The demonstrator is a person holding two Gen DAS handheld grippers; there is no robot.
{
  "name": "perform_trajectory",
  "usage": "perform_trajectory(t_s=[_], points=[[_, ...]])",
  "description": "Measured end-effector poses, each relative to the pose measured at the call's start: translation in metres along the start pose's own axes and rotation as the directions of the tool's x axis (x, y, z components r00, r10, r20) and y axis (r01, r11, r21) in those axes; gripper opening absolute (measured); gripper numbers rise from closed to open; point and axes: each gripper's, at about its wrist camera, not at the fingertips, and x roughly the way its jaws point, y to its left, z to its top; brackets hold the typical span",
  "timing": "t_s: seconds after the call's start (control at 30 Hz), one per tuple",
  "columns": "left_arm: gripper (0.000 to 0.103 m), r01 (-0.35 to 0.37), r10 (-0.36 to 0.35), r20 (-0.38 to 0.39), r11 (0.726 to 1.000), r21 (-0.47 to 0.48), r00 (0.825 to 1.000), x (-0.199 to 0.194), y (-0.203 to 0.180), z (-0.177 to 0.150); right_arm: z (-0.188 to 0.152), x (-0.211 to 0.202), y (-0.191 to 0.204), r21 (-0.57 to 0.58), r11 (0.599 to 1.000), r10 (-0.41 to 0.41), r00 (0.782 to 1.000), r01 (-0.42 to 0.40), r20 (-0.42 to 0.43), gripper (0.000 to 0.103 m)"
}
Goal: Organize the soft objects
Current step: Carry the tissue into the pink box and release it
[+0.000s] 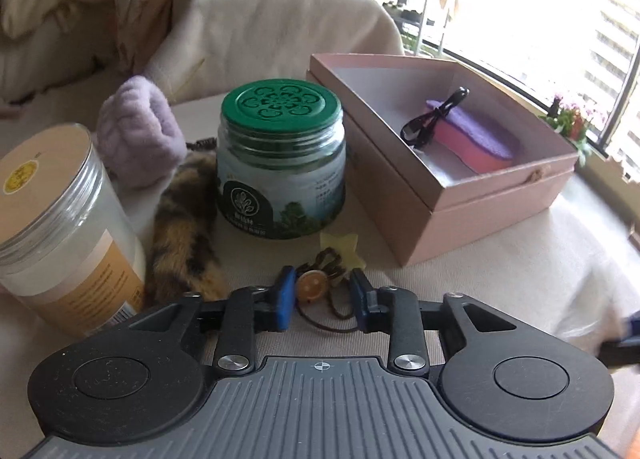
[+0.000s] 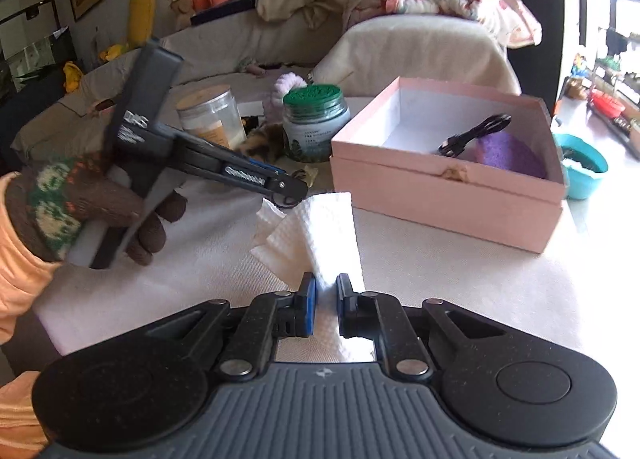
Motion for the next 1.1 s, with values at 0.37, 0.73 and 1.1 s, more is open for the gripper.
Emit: perform_trajectory(t_s=[0.37,0.73,1.1], points=[[0.020,0.082,-0.094,0.114,0.991,0.103,0.989,-0.085,-0.050,-0.049,-0.004,-0.085,-0.009,0.004,0.992,-0.125,0.979,0.126,0.159,0.010],[0.016,0.272,-0.241,0.432,0.962,-0.010,0.869,-0.121,-0.044,0.111,0.110,-0.078,-0.069,0.144,0.985,-0.132,0.958,0.097,0.256,0.011],[0.018,0.346,-0.306,0.258,0.929,-0.129,0.916,-0.039,-0.018,0.069,0.116,0.015,-0.096,0.061,0.989,-0.139,0.984,0.133,0.109,0.043]])
